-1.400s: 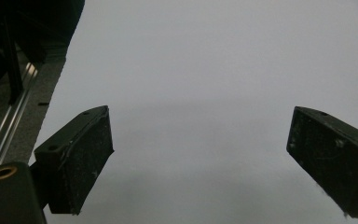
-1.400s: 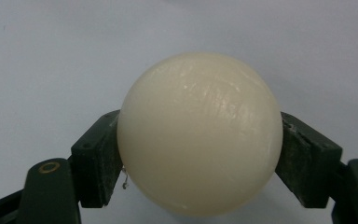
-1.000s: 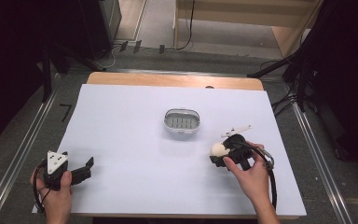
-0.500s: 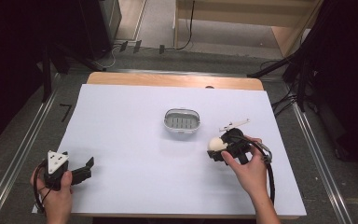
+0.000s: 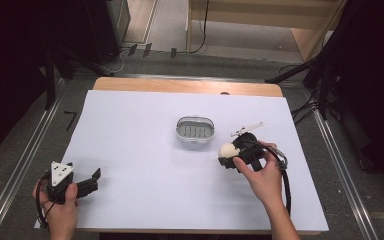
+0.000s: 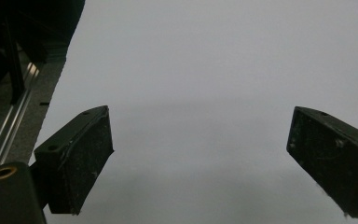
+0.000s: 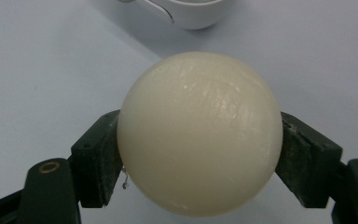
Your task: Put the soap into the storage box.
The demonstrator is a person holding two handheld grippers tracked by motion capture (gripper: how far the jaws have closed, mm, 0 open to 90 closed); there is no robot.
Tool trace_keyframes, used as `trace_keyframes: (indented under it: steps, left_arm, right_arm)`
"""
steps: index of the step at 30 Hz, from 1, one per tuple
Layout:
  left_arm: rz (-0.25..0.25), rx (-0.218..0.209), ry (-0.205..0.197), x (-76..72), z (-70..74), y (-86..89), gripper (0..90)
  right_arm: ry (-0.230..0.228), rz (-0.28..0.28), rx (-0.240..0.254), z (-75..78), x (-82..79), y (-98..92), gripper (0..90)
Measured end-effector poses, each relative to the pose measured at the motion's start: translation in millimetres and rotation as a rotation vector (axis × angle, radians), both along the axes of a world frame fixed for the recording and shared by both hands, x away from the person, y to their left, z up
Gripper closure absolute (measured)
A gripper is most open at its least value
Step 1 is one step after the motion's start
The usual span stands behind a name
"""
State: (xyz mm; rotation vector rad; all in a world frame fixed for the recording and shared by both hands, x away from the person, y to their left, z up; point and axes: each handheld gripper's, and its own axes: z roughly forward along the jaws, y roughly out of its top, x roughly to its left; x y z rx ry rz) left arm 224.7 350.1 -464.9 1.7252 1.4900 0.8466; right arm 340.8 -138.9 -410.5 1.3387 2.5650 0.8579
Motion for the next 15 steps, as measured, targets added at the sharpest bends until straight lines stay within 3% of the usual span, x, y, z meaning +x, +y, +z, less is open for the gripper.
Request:
trace_keyframes:
  steps: [15]
  left_arm:
    - [-0.001,-0.001,0.002,0.1,0.1,0.2,7.4]
  right_arm:
    - [-0.012,0.021,-0.011,7.5,11.3,17.8,24.6]
